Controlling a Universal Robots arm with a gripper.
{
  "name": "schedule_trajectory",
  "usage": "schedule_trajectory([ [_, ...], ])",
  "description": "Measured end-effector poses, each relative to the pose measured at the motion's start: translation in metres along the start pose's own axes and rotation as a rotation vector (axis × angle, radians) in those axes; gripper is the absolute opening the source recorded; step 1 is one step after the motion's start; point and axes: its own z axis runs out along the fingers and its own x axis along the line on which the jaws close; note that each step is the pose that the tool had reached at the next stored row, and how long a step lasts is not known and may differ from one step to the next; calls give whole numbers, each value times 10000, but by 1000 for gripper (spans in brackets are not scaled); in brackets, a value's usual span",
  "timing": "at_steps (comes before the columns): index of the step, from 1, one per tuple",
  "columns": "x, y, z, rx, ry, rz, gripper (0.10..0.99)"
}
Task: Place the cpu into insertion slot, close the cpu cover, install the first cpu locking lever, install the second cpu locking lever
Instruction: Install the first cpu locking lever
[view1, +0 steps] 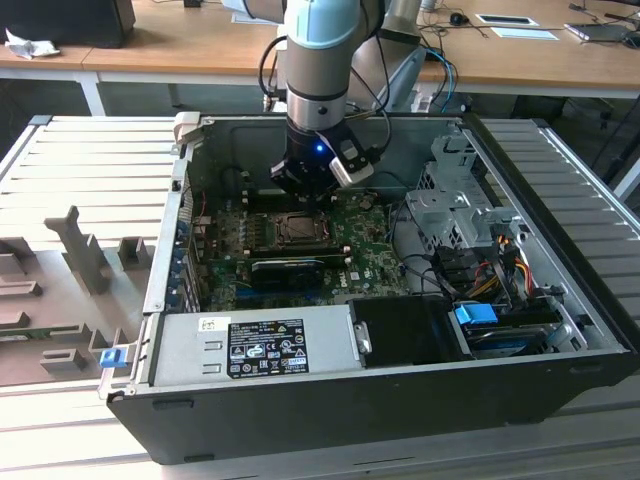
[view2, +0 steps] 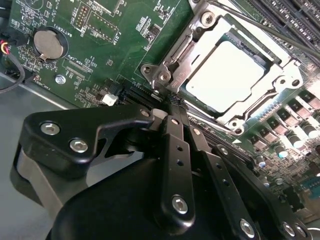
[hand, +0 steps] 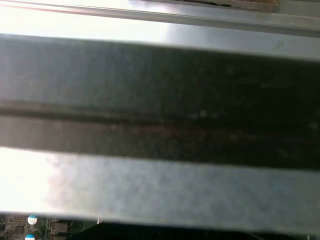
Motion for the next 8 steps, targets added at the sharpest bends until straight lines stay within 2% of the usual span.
schedule_trajectory([
  [8,-5,1,-28,-5,10,1,106],
])
